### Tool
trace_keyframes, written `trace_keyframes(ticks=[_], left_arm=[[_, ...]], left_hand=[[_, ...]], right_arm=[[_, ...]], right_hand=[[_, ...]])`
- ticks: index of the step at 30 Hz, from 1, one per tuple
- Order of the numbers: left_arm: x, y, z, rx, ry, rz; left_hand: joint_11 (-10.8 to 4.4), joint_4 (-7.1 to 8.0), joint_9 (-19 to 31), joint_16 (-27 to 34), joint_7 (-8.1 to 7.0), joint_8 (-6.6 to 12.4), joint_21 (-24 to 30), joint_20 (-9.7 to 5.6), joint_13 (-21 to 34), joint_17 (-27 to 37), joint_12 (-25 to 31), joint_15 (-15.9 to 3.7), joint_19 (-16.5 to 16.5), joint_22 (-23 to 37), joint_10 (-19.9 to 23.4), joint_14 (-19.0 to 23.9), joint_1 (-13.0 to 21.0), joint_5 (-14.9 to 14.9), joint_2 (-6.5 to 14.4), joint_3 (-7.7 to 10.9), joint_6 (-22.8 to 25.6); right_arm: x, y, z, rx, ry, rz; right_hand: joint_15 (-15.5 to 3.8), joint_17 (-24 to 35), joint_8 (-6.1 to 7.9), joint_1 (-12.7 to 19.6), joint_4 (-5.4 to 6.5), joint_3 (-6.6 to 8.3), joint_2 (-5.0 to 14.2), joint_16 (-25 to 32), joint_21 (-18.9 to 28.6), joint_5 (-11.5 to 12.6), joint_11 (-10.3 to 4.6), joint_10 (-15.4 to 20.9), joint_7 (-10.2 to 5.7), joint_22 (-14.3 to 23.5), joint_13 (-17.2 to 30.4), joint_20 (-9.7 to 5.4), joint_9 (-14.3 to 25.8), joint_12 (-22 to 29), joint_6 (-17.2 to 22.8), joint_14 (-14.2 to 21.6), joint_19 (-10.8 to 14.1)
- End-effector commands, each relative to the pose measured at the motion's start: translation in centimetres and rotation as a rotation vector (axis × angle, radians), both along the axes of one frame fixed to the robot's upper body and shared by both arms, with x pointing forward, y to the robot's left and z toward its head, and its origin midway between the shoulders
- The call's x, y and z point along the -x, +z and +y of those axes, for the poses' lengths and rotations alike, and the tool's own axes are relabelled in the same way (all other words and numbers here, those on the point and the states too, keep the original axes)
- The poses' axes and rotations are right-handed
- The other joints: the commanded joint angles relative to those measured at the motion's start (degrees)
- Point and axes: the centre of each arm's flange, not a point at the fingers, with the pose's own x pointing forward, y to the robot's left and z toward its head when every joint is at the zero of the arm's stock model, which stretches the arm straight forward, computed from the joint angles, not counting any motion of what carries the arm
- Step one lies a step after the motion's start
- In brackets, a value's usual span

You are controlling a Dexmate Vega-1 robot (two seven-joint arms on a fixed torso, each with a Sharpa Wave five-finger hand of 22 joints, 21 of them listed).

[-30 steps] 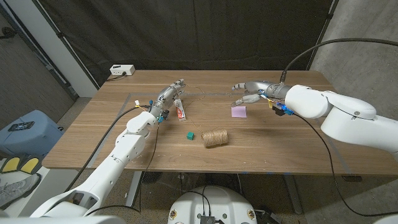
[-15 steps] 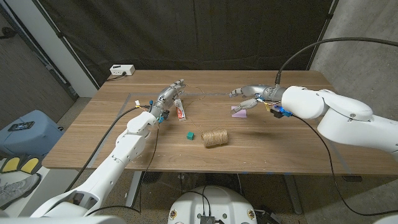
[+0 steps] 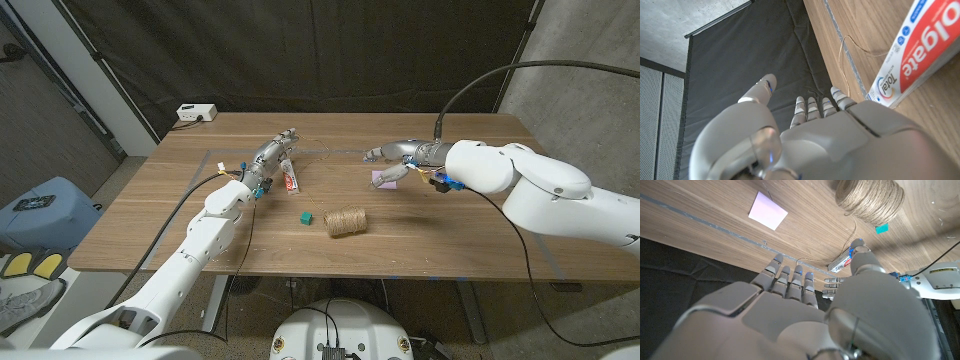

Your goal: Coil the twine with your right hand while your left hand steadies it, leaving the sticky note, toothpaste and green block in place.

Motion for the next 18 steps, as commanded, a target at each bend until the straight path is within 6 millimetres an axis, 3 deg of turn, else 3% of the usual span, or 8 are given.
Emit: trace_keyframes(ticks=[1, 5, 12, 18], left_arm=[[-0.1, 0.0, 0.0, 0.002, -0.006, 0.000], [-0.1, -0.1, 0.0, 0.004, -0.007, 0.000], [0.1, -0.4, 0.2, 0.005, -0.006, 0.005], [0.2, -0.5, 0.4, 0.001, -0.002, 0.009]], left_hand=[[0.03, 0.05, 0.1, 0.2, -0.04, 0.20, 0.2, 0.21, 0.2, 0.2, 0.1, 0.36, 0.1, 0.2, 0.3, -0.2, 0.7, 0.4, 0.1, -0.16, 0.2], [0.04, 0.06, 0.1, 0.2, -0.03, 0.18, 0.2, 0.19, 0.2, 0.2, 0.1, 0.32, 0.1, 0.2, 0.3, -0.2, 0.8, 0.4, 0.0, -0.20, 0.2], [0.31, 0.09, 0.1, 0.2, -0.06, 0.18, 0.2, 0.19, 0.2, 0.2, 0.1, 0.34, 0.1, 0.2, 0.3, -0.2, 1.1, 0.5, 0.0, -0.30, 0.2], [0.22, 0.11, 0.1, 0.2, -0.07, 0.17, 0.2, 0.15, 0.2, 0.2, 0.1, 0.33, 0.1, 0.2, 0.3, -0.2, 1.2, 0.6, 0.0, -0.38, 0.2]], right_arm=[[0.5, -0.5, 1.1, 0.039, 0.016, 0.015], [0.6, -0.8, 1.4, 0.047, 0.022, 0.019], [0.6, -1.4, 2.2, 0.052, 0.024, 0.033], [0.8, -1.7, 2.7, 0.044, 0.029, 0.033]], right_hand=[[-0.01, 0.1, 0.36, 1.7, 0.00, 0.78, -0.30, 0.2, 0.2, -0.3, 1.09, 1.0, 1.46, 0.1, 0.4, 0.20, 0.4, 0.6, 0.3, 0.9, 0.5], [0.29, 0.2, 0.52, 2.7, 0.02, 1.18, -0.63, 0.2, 0.2, -0.5, 1.74, 1.5, 2.05, 0.1, 0.6, 0.54, 0.4, 0.8, 0.7, 1.2, 0.6], [2.32, 0.7, 1.33, 4.8, 0.45, 2.52, -1.48, 0.7, 0.3, -0.2, 4.71, 3.9, 5.05, 0.2, 1.6, 1.91, 0.6, 1.8, 3.1, 2.8, 1.1], [3.08, 1.0, 2.00, 5.2, 0.69, 3.06, -1.89, 1.4, 0.6, -0.2, 5.24, 5.7, 5.74, 0.2, 2.1, 2.71, 0.8, 2.5, 5.1, 4.6, 1.9]])
